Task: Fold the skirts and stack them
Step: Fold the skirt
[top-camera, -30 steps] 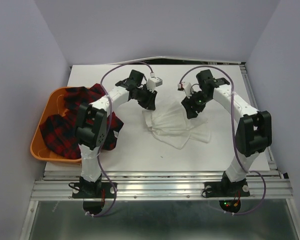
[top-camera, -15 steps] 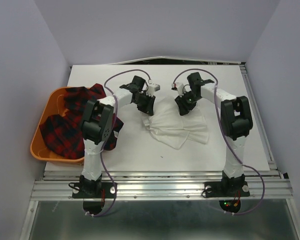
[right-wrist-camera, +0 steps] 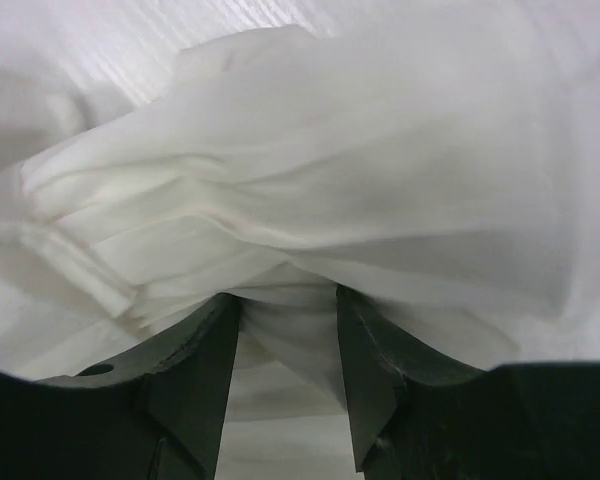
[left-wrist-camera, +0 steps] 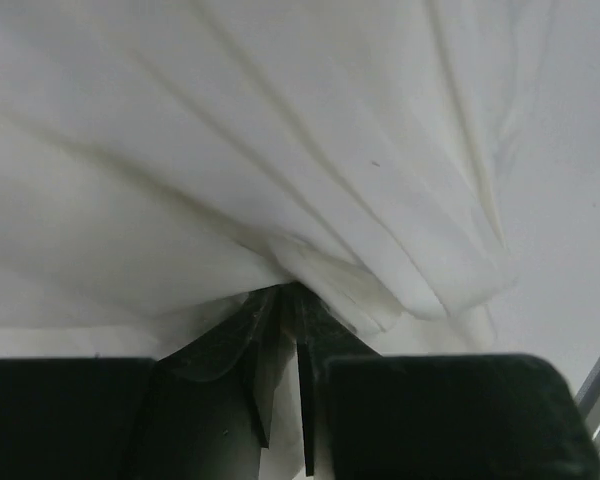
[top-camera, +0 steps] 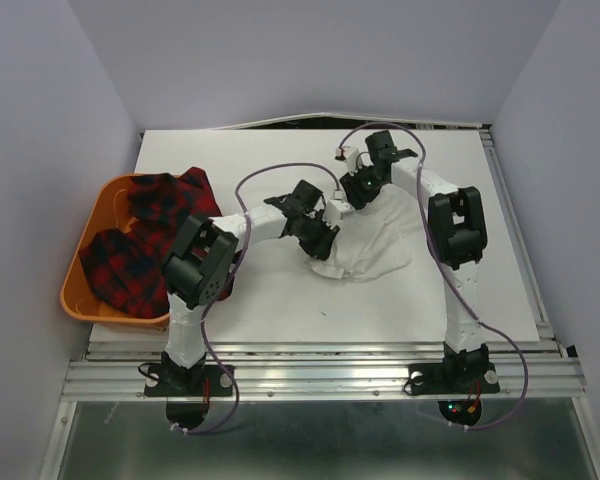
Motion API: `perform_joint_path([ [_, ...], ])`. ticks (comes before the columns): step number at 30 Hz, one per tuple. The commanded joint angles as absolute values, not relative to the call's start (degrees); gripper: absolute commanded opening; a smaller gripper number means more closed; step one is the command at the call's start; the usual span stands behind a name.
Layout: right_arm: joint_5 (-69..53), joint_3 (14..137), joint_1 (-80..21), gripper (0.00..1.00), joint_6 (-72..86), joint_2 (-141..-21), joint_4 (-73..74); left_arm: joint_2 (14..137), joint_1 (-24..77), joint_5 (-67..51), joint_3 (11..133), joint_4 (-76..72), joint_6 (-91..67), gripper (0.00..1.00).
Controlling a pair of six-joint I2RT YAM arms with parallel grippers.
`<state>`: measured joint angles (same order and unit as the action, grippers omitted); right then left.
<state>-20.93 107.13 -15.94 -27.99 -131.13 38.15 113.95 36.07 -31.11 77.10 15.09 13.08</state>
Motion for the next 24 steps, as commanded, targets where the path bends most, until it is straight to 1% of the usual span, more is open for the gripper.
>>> perform_joint_path([
  [1, -22.1, 111.7, -15.5, 0.50, -25.3, -132.5, 35.2, 109.3, 41.2, -32.3, 74.6, 20.7, 18.0, 0.28],
  [4, -23.4, 109.0, -15.5, 0.53, -25.5, -128.9, 35.3, 105.7, 41.4, -31.7, 75.9, 20.4, 18.7, 0.36],
  [5, -23.4, 107.9, -15.5, 0.56, -25.7, -125.5, 35.2, 104.6, 41.3, -29.9, 76.3, 20.4, 19.3, 0.42],
  [7, -23.4, 105.9, -15.5, 0.58, -25.8, -122.3, 34.9, 100.5, 41.3, -27.6, 76.1, 20.0, 21.8, 0.49],
  [8, -23.6, 104.6, -15.5, 0.60, -25.7, -119.6, 34.9, 97.0, 41.3, -25.2, 75.8, 19.8, 23.0, 0.55],
  [10, -24.7, 103.8, -15.5, 0.61, -25.0, -117.5, 35.1, 93.4, 41.3, -22.3, 73.3, 19.1, 28.4, 0.64],
  [11, -25.0, 103.4, -15.5, 0.63, -24.6, -116.3, 35.7, 90.0, 41.3, -19.3, 71.9, 18.4, 30.9, 0.77],
  [12, -25.7, 103.4, -15.5, 0.63, -24.4, -116.0, 36.3, 88.3, 41.3, -18.1, 70.3, 17.9, 33.6, 0.96],
  [13, -26.9, 103.7, -15.5, 0.63, -24.4, -115.9, 37.8, 85.3, 41.3, -14.9, 66.6, 17.3, 39.7, 0.99],
  [17, -30.5, 103.8, -15.5, 0.63, -23.6, -116.7, 40.3, 80.3, 41.3, -9.5, 56.0, 12.9, 53.2, 0.99],
  [18, -31.9, 103.9, -15.5, 0.63, -22.9, -117.4, 40.5, 77.9, 41.4, -8.8, 51.5, 9.8, 55.3, 0.99],
  [20, -33.0, 104.1, -15.5, 0.63, -22.2, -118.4, 41.0, 74.8, 41.6, -7.7, 47.0, 5.3, 61.1, 0.99],
  [23, -33.8, 104.0, -15.5, 0.63, -22.1, -120.8, 41.2, 73.0, 42.4, -4.0, 38.6, -7.2, 65.8, 0.99],
  [24, -33.8, 103.7, -15.5, 0.63, -22.1, -121.5, 41.3, 72.9, 42.8, -2.7, 36.8, -13.9, 66.5, 0.99],
])
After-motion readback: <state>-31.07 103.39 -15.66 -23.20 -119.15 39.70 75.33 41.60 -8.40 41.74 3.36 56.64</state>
